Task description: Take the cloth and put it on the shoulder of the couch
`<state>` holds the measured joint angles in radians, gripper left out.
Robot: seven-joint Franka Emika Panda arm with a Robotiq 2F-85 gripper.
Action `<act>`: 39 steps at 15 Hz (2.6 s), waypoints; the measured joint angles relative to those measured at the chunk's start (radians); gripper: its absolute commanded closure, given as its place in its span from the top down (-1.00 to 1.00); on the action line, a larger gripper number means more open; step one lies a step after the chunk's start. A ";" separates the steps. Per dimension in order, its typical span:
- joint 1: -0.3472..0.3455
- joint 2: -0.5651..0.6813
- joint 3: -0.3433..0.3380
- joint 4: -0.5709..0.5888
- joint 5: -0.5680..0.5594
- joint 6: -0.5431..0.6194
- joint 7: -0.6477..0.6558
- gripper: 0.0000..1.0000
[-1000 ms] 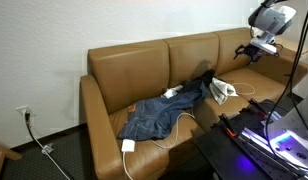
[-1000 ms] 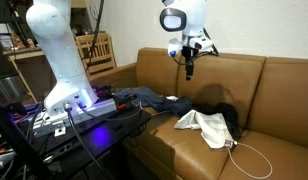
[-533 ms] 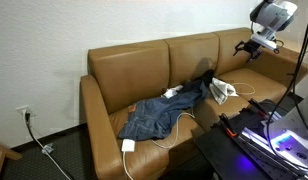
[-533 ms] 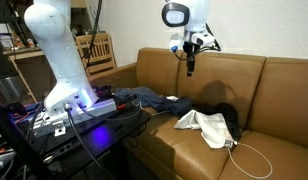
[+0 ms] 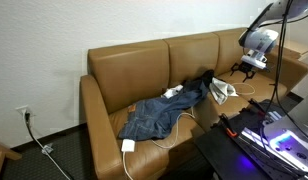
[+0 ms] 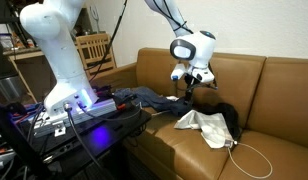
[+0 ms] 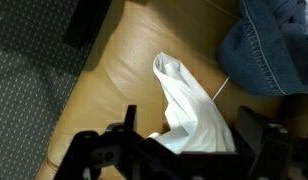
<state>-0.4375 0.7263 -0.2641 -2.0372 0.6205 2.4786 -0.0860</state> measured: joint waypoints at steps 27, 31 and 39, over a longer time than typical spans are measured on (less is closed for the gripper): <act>-0.002 0.362 0.145 0.181 0.063 0.529 0.191 0.47; -0.004 0.362 0.152 0.181 0.025 0.529 0.221 -0.06; -0.026 0.362 0.158 0.186 -0.022 0.529 0.253 -1.00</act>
<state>-0.4638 1.0880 -0.1061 -1.8515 0.5984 3.0076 0.1667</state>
